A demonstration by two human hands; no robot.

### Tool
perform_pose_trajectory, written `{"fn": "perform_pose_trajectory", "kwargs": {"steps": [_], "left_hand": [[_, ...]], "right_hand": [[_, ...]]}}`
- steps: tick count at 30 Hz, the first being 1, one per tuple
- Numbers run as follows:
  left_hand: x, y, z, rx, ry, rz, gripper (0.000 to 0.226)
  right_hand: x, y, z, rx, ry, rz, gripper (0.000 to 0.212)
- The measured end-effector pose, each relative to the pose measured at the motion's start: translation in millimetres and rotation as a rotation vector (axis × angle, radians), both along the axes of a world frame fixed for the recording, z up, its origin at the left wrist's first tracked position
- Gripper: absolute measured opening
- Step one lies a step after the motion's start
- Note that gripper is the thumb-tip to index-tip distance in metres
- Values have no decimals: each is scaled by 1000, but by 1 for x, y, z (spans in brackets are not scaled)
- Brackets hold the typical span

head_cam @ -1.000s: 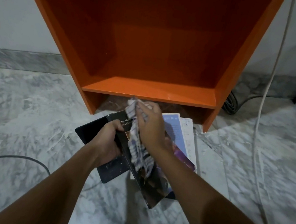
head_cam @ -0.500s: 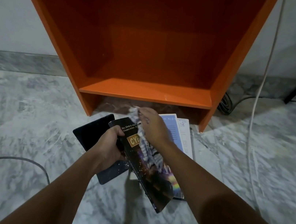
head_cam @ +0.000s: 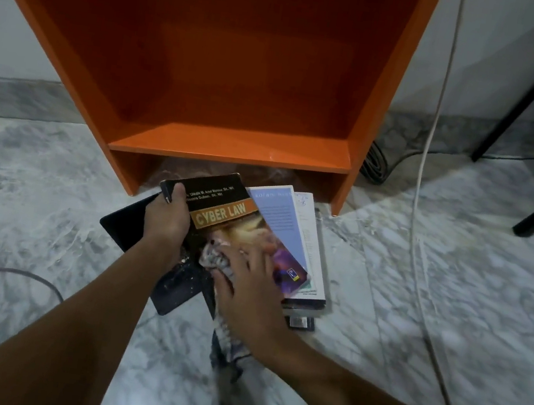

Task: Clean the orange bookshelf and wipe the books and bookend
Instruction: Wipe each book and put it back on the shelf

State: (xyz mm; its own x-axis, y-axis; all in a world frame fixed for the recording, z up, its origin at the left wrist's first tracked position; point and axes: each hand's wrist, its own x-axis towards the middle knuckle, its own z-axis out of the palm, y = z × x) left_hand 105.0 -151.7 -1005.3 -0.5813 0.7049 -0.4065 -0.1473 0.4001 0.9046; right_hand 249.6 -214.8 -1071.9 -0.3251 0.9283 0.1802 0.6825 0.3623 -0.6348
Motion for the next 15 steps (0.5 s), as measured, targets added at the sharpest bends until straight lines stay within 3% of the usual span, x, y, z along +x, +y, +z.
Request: {"fn": "perform_pose_trajectory", "kwargs": {"steps": [2,5,7,9,12,15], "left_hand": [[3,-1,1,20,-21,9,19],[10,-1,5,58,-103,19,18],[15,0,10,76,-117,3,18],[20,2,16,93,-104,-28,19],[20,0,19,104,-74,-56,21],[19,-5,26,123,-105,-59,21]], "right_hand": [[21,10,-8,108,-127,-131,40],[47,42,-10,-42,-194,-354,38],[52,55,-8,-83,-141,-506,37],[44,52,-3,-108,30,-440,35],[26,38,0,-46,214,-28,33],[37,53,-1,-36,217,-46,35]]}}
